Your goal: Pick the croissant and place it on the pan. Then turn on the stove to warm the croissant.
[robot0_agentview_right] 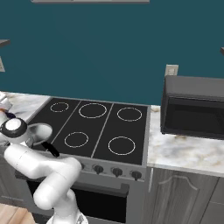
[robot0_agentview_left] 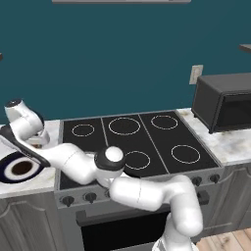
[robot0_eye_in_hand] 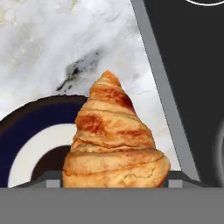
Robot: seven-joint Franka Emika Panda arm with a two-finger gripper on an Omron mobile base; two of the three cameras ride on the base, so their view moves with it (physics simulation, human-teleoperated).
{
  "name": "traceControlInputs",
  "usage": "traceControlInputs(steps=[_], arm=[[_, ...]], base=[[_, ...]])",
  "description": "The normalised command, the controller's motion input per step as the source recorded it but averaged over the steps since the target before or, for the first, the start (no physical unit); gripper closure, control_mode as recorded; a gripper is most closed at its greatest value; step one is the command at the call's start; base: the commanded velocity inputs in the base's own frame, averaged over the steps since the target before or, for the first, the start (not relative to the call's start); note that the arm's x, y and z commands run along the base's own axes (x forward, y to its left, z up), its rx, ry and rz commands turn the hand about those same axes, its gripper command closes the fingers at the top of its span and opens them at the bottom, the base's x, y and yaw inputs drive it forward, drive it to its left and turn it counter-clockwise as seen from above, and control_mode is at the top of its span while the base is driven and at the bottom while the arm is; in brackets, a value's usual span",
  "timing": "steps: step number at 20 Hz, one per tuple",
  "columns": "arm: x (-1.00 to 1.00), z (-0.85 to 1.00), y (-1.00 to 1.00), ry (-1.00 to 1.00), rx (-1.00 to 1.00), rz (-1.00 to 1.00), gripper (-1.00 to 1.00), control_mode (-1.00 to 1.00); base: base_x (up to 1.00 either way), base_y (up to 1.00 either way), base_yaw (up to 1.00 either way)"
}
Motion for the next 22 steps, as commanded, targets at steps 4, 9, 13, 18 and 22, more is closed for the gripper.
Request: traceControlInputs(steps=[4, 9, 13, 18, 22], arm=[[0.05, 0.0, -0.66, -0.02, 0.16, -0.64, 1.0, -1.0], [0.01, 0.0, -0.99, 0.0, 0.22, -0.53, 1.0, -1.0], [0.0, 0.0, -1.0, 0.0, 0.22, -0.48, 1.0, -1.0], [-0.06, -0.05, -0.98, 0.0, 0.17, -0.49, 1.0, -1.0], [-0.56, -0.16, -0.74, 0.0, 0.16, -0.49, 1.0, -1.0]], base=[[0.0, 0.0, 0.0], [0.0, 0.0, 0.0], [0.0, 0.0, 0.0], [0.0, 0.0, 0.0], [0.0, 0.0, 0.0]])
